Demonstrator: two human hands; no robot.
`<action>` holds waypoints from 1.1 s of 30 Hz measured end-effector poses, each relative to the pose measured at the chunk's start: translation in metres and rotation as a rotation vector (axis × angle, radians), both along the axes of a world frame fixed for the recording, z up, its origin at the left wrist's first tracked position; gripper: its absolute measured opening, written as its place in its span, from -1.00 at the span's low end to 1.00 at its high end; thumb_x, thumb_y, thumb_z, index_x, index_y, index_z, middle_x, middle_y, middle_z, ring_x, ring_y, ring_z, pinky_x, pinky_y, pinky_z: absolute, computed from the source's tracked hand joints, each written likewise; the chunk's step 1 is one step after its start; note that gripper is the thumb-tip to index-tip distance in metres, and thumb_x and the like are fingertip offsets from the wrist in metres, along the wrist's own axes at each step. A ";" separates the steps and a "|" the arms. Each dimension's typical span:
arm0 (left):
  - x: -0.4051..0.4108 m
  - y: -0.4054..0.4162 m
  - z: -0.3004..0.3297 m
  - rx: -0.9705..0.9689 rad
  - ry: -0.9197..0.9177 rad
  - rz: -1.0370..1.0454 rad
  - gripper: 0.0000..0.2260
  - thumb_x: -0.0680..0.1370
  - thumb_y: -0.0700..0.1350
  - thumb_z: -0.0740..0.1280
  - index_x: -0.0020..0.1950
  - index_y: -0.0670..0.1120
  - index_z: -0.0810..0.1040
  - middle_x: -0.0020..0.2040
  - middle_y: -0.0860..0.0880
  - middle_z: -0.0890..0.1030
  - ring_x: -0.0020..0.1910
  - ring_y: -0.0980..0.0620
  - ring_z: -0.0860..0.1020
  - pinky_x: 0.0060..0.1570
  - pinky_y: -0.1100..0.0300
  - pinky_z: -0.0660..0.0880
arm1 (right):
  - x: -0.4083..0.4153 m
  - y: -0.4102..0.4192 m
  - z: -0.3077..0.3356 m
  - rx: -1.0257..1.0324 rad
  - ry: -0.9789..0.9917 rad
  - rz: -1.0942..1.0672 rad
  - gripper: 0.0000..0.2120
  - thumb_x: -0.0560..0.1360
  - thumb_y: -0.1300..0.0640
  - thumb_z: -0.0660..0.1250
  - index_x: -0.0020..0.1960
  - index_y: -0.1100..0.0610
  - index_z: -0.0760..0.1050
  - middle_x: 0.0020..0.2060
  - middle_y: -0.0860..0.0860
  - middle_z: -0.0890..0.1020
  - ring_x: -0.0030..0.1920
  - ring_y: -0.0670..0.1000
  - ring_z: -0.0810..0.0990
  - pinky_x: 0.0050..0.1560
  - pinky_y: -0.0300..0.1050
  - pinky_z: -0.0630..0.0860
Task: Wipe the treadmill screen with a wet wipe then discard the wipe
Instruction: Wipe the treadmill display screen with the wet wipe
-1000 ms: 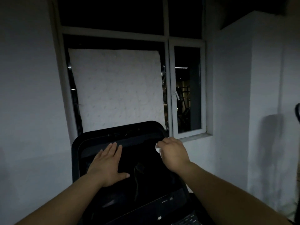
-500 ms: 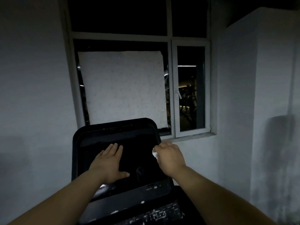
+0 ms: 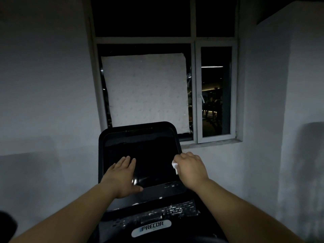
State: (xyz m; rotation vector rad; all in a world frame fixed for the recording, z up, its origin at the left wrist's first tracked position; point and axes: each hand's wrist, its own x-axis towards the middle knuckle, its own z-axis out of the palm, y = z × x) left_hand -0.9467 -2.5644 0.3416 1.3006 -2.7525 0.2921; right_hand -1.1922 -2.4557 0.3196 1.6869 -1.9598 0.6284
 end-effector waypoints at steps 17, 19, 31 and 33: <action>0.086 0.122 0.010 0.024 0.039 -0.082 0.05 0.47 0.45 0.28 0.66 -0.02 -0.26 0.68 -0.08 -0.22 0.65 -0.04 -0.20 0.61 -0.02 -0.09 | 0.111 0.141 0.003 0.027 0.033 -0.080 -0.86 0.60 0.15 0.29 0.15 0.03 0.51 0.04 -0.02 0.61 0.13 0.07 0.51 0.16 -0.04 0.39; 0.093 0.137 0.006 0.033 0.046 -0.089 0.04 0.48 0.44 0.29 0.66 -0.02 -0.25 0.68 -0.07 -0.22 0.65 -0.04 -0.20 0.61 -0.03 -0.09 | 0.118 0.161 0.000 0.035 0.025 -0.084 -0.87 0.61 0.12 0.26 0.14 0.03 0.51 0.05 -0.02 0.61 0.14 0.06 0.51 0.16 -0.05 0.40; 0.086 0.223 0.004 0.045 0.071 -0.137 0.03 0.49 0.41 0.30 0.66 -0.04 -0.23 0.68 -0.08 -0.19 0.65 -0.05 -0.19 0.61 -0.06 -0.08 | 0.119 0.259 -0.001 0.038 0.017 -0.129 -0.83 0.63 0.08 0.24 0.19 0.04 0.52 0.12 -0.02 0.59 0.20 0.06 0.49 0.25 -0.05 0.36; 0.078 0.241 0.003 0.050 0.067 -0.146 0.02 0.50 0.41 0.30 0.66 -0.04 -0.22 0.68 -0.08 -0.19 0.65 -0.05 -0.19 0.61 -0.06 -0.08 | 0.114 0.277 -0.001 0.040 0.019 -0.141 -0.84 0.63 0.07 0.24 0.17 0.04 0.52 0.11 -0.02 0.59 0.20 0.07 0.49 0.25 -0.04 0.37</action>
